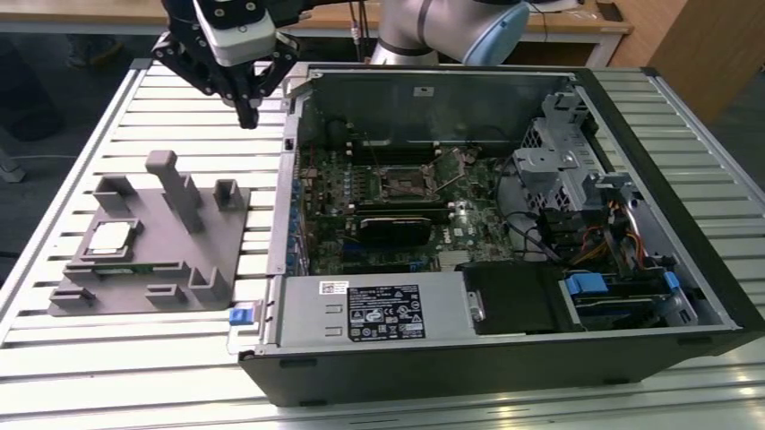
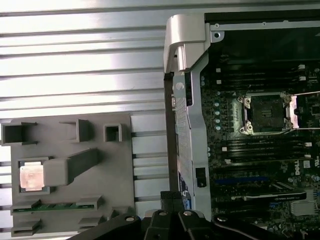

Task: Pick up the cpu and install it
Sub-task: 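Reach for the cpu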

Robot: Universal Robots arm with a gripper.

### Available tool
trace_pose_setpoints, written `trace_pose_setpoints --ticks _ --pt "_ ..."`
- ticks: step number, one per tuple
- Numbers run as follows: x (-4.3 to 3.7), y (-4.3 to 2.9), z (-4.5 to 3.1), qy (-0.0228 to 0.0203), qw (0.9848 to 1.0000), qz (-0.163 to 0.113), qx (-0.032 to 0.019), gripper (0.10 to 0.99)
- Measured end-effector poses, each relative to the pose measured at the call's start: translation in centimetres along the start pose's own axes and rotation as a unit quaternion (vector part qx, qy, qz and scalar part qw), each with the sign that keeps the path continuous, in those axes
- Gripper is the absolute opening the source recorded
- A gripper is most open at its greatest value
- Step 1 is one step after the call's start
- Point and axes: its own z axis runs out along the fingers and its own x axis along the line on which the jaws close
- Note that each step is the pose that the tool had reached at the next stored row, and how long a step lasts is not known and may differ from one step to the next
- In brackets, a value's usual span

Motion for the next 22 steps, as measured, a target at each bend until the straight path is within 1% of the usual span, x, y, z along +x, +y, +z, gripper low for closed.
trace_pose_setpoints --ticks 22 --pt "1.55 -0.12 0.12 0.0 1.0 0.0 0.0 0.106"
